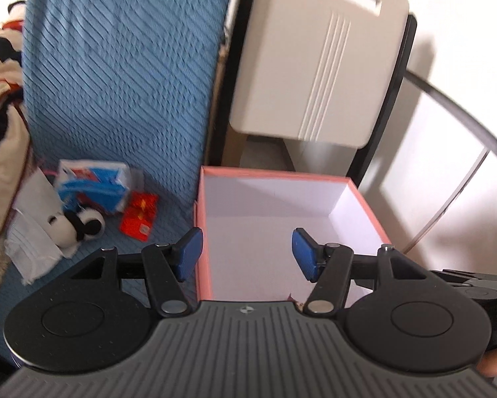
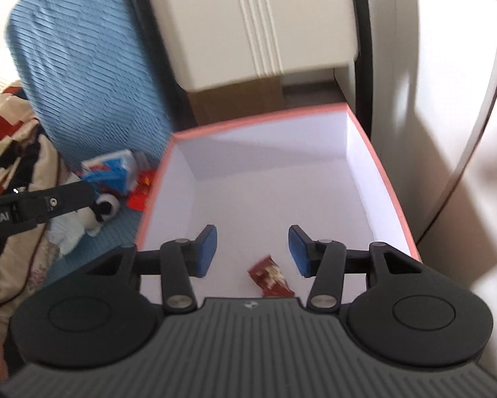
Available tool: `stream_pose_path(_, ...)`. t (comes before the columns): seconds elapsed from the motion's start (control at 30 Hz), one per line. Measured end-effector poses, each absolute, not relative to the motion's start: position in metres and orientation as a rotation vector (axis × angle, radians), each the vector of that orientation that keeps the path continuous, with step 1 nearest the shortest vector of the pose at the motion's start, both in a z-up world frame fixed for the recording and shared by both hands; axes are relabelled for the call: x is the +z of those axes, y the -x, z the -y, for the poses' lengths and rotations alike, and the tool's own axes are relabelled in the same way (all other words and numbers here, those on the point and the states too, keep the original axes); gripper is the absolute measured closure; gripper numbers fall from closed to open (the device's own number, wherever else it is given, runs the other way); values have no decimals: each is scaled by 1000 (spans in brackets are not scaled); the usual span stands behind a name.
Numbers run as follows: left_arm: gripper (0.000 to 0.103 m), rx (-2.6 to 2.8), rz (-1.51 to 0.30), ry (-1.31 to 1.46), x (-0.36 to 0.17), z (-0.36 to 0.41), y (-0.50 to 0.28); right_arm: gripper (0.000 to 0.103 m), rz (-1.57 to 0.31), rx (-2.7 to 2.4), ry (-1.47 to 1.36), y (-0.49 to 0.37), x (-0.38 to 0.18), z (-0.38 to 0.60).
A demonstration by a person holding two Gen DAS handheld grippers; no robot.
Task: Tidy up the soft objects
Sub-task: 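Withdraw both tools from the box back toward the cushion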
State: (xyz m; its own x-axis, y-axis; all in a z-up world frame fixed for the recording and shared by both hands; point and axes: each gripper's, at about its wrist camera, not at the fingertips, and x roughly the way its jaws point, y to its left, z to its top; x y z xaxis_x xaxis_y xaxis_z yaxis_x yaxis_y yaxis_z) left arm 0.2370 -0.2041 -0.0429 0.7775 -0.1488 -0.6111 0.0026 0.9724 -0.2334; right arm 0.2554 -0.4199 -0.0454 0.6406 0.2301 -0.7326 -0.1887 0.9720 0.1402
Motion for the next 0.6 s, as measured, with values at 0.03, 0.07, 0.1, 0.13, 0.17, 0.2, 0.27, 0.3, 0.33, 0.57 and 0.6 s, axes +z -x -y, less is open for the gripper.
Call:
stream_pose_path(0.03, 38, -83, -665, 228, -37, 199, -232, 52, -824, 246, -48, -251, -38, 416)
stream_pose_path(0.07, 38, -86, -655, 231, -32, 195, -227, 52, -809, 255, -49, -248, -32, 413)
stream_pose_path(0.1, 38, -90, -640, 232, -27, 190, -222, 52, -794, 262, -50, -243, -26, 410)
stream_pose_path(0.13, 38, -90, -627, 232, -22, 187, -218, 52, -781, 267, -48, -239, -20, 407)
stream_pose_path(0.17, 38, -86, -611, 232, -17, 181, -212, 52, -770, 272, -45, -236, -14, 404)
stream_pose_path(0.2, 38, -84, -599, 231, -13, 178, -206, 52, -759, 277, -41, -233, -10, 401)
stream_pose_path(0.27, 38, -79, -574, 230, -5, 168, -196, 52, -741, 290, -33, -224, -2, 393)
stream_pose_path(0.3, 38, -78, -562, 231, -1, 163, -191, 52, -733, 297, -29, -220, 1, 390)
stream_pose_path(0.33, 38, -77, -550, 233, 2, 159, -186, 52, -724, 305, -24, -215, 4, 386)
stream_pose_path(0.57, 38, -79, -489, 249, 12, 130, -152, 52, -674, 335, -4, -189, 17, 359)
stream_pose_path(0.6, 38, -71, -486, 249, 12, 125, -148, 52, -671, 340, -2, -187, 17, 355)
